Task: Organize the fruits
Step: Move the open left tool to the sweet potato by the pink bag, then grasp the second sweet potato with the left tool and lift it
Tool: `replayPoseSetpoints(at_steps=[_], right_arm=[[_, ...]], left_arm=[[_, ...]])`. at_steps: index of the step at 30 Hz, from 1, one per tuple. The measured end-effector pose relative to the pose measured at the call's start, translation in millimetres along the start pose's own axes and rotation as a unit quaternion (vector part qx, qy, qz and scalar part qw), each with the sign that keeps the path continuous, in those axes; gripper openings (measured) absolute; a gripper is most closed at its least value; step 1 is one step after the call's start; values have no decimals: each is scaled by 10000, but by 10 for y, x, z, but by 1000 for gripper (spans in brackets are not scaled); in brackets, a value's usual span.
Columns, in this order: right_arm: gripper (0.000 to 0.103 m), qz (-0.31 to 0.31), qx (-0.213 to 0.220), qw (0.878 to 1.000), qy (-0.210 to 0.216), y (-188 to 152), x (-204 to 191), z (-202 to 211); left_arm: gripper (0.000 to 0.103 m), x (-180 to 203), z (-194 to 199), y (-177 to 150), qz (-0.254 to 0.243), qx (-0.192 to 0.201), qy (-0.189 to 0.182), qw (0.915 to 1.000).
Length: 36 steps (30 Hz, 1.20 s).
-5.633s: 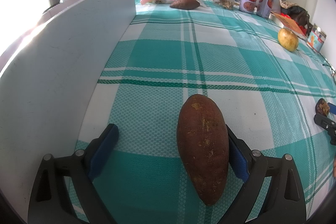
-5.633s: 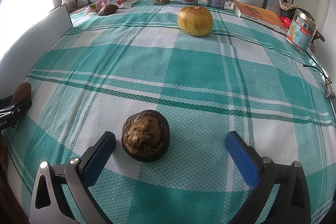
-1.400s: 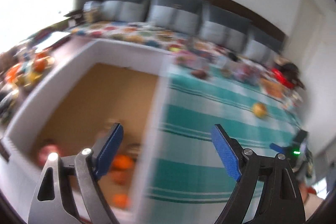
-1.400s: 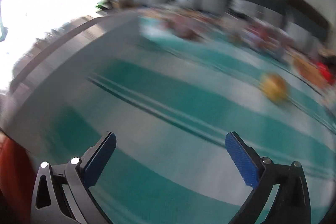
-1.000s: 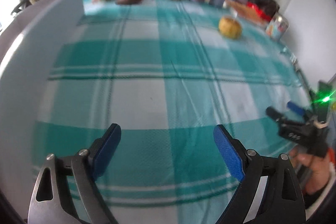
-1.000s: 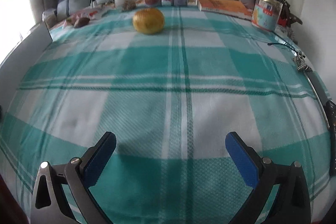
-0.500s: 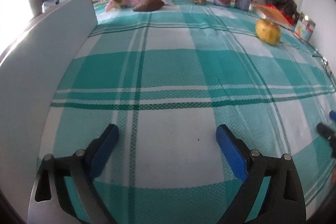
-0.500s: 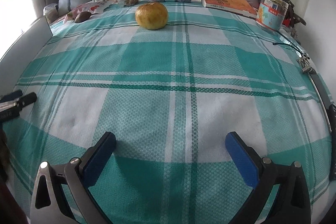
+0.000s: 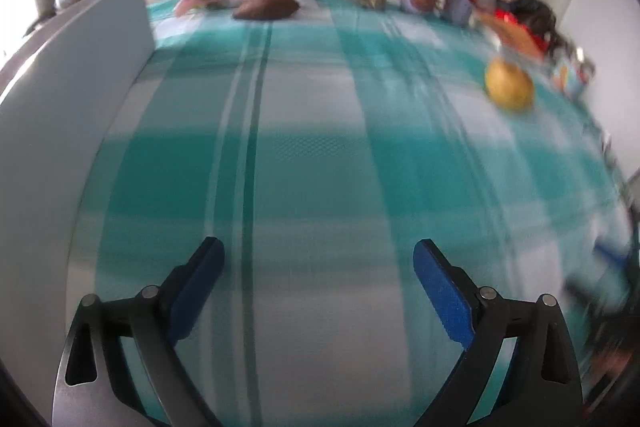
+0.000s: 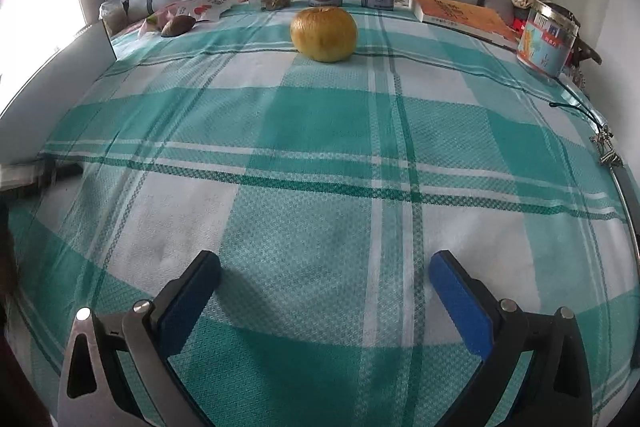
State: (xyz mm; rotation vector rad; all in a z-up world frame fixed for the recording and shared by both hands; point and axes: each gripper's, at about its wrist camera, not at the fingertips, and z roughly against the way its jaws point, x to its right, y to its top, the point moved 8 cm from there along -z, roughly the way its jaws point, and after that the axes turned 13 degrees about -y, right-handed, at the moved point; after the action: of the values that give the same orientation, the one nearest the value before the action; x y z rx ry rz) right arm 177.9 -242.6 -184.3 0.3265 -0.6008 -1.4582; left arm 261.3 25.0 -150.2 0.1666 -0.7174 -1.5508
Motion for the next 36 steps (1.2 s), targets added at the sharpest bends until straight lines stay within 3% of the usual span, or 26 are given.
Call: replayPoseSetpoints(at_steps=[8, 12, 17, 21, 25, 31, 33, 35, 36], right_arm=[[103, 2, -2, 10000, 20, 21, 7, -14], [103, 2, -2, 10000, 19, 23, 9, -13], [103, 2, -3, 10000, 18, 23, 8, -12], [103, 2, -3, 10000, 16, 23, 7, -12], [103, 3, -4, 10000, 16, 26, 6, -11], [103, 3, -4, 10000, 16, 27, 6, -12], [103, 4, -4, 10000, 16, 28, 5, -12], [103, 3, -3, 10000, 18, 28, 5, -13], [103, 3, -4, 10000, 18, 28, 4, -13]], left_arm=[[96, -520, -550, 1864, 954, 688, 196, 9929], [96, -747, -836, 2311, 1602, 934, 194, 9825], [96, -1041, -1175, 2234, 1864, 471, 593, 9795], [96, -1180, -898, 1787, 2369, 486, 222, 9701], [96, -1296, -588, 1516, 2451, 596, 286, 9672], [96, -1200, -841, 1961, 2500, 780, -133, 9650], [96, -1084, -1062, 2136, 2507, 649, -281, 9655], [94, -1029, -1270, 2220, 2462, 450, -173, 9680], [89, -1034, -1279, 2239, 2440, 528, -29, 9683]])
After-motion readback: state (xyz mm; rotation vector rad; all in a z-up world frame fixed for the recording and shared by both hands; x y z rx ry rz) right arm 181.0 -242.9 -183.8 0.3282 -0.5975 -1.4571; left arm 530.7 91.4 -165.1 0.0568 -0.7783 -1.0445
